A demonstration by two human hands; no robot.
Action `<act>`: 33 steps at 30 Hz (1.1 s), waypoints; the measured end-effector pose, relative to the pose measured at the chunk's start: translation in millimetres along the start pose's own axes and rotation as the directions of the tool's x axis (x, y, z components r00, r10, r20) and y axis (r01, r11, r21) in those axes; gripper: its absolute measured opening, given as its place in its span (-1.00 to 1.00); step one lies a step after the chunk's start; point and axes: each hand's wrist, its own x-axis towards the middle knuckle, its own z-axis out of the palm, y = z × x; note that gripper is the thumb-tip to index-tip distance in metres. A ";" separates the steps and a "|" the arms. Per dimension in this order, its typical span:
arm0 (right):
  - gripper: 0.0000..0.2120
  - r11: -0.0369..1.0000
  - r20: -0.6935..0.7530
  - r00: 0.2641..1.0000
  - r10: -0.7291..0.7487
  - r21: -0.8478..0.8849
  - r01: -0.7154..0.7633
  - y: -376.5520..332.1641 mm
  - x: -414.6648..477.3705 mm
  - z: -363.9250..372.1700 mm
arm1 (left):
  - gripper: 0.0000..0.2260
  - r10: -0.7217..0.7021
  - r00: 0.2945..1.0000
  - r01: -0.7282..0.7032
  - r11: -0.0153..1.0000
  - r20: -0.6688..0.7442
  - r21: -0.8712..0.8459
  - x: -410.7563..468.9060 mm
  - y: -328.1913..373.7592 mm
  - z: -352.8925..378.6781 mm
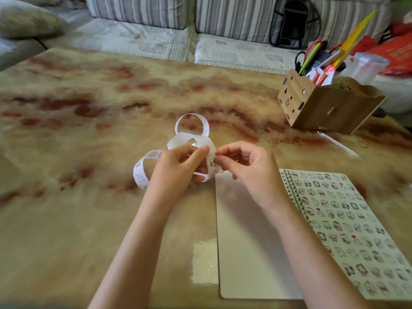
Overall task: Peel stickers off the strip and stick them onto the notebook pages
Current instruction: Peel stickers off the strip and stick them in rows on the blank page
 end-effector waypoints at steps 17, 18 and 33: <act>-0.87 0.989 0.017 0.995 -0.097 -0.109 0.099 7.4 0.1 -0.6 | -0.82 0.004 0.998 -0.002 1.000 -0.058 0.029 1.3 -4.1 4.8; -0.87 0.991 0.013 0.996 -0.093 -0.100 0.094 7.5 0.3 -1.0 | -0.83 -0.001 0.999 0.002 1.000 -0.052 0.023 1.3 -3.8 5.2; -0.84 0.998 0.002 0.999 -0.052 -0.040 0.052 6.7 1.7 -3.6 | -0.80 0.014 1.000 -0.014 0.999 0.008 0.029 1.7 -1.9 5.4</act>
